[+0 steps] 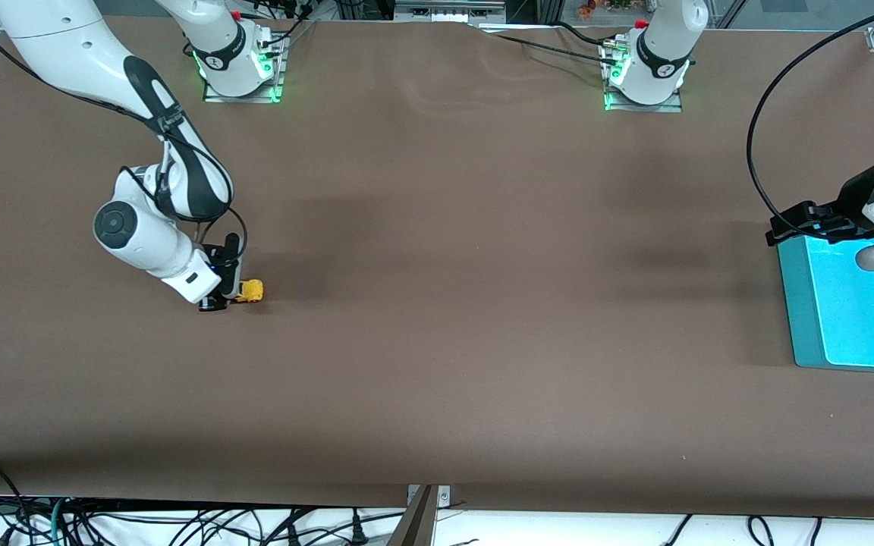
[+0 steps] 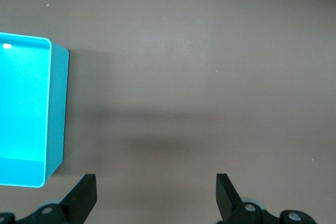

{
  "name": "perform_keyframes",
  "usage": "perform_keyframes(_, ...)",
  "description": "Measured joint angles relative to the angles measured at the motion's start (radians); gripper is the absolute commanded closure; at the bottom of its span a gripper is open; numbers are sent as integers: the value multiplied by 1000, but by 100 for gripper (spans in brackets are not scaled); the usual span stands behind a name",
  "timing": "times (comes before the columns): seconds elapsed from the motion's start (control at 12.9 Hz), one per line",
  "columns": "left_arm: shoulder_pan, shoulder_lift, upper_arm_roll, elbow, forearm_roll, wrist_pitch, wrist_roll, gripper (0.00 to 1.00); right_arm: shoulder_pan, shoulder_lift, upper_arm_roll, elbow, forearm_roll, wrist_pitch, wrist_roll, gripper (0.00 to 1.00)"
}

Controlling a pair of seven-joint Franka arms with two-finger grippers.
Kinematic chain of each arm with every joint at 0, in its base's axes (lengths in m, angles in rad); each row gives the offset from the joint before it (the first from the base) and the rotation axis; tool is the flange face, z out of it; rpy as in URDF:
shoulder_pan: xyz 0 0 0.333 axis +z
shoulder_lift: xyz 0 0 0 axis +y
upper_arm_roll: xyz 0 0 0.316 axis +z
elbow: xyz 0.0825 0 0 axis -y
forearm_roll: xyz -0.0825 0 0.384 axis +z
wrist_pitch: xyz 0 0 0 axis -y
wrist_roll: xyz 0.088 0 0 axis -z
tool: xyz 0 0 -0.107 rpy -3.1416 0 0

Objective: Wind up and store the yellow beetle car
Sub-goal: 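Grasp the yellow car with the right gripper, pressing it onto the table, then drag the car backward along the table with the right gripper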

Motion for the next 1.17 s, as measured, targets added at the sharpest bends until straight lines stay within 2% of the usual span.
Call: perform_keyframes(1.17,0,1,0,0,0,0,0,0,-285,19,-3,29,4,5,-342,75)
